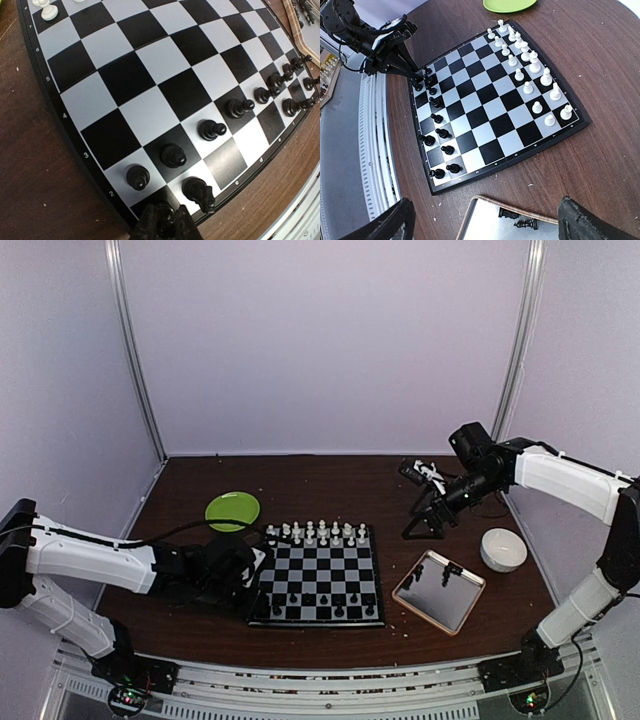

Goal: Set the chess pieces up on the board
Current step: Place the rook at h8.

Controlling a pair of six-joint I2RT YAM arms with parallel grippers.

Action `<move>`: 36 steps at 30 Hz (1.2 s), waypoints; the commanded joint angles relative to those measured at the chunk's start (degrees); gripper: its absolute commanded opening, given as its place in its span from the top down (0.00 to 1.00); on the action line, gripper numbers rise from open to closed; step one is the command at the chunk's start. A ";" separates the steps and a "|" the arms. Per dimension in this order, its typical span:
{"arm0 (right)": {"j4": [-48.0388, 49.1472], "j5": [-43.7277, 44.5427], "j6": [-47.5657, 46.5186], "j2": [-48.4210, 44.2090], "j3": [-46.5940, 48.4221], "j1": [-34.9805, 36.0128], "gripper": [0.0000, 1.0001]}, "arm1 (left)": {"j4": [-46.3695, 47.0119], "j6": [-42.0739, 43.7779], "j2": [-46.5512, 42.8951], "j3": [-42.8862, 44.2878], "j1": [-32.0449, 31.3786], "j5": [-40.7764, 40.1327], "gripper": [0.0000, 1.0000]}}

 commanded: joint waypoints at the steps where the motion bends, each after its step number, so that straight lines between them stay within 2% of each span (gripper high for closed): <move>1: -1.05 -0.62 -0.58 0.44 0.69 -0.16 0.01 | -0.58 0.50 -1.00 0.10 -0.44 0.59 0.89; 8: -1.21 -0.72 -0.67 0.62 0.78 -0.20 0.01 | -1.23 0.51 -0.56 0.21 -0.44 0.01 0.88; 15: -1.26 -0.72 -0.69 0.41 0.82 -0.20 0.00 | -1.56 0.79 0.34 1.34 -0.49 -0.12 0.78; 28: -1.57 -0.76 -0.85 0.60 0.91 -0.16 0.01 | -0.41 2.00 2.37 3.31 -0.53 0.34 0.89; 36: -1.87 -0.97 -1.15 0.88 1.04 -0.16 0.00 | -1.16 1.49 1.46 2.67 -0.53 -0.29 0.83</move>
